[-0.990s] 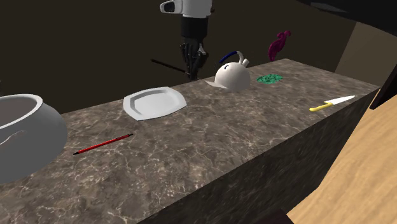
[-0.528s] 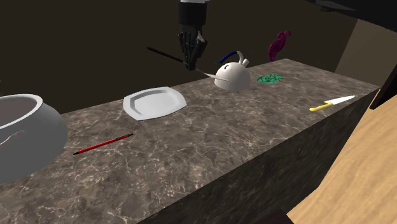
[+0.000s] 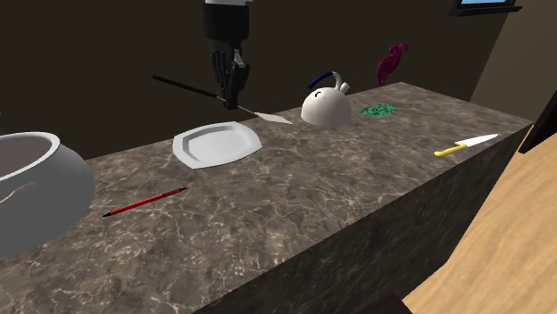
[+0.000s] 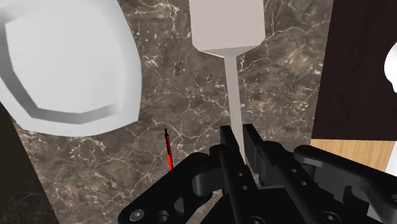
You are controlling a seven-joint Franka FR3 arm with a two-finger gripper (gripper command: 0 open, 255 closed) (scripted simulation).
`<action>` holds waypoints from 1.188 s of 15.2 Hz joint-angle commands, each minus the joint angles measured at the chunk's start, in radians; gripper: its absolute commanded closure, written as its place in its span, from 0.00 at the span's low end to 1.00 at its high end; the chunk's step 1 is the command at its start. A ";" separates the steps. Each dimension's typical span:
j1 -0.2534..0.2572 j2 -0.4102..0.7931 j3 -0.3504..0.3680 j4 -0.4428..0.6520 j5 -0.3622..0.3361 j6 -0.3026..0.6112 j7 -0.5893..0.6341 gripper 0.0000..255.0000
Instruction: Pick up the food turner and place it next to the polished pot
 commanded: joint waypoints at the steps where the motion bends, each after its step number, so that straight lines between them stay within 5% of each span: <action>1: 0.026 -0.023 0.030 -0.024 -0.006 0.006 0.058 1.00; 18: 0.208 -0.049 0.262 -0.063 0.004 0.042 0.469 1.00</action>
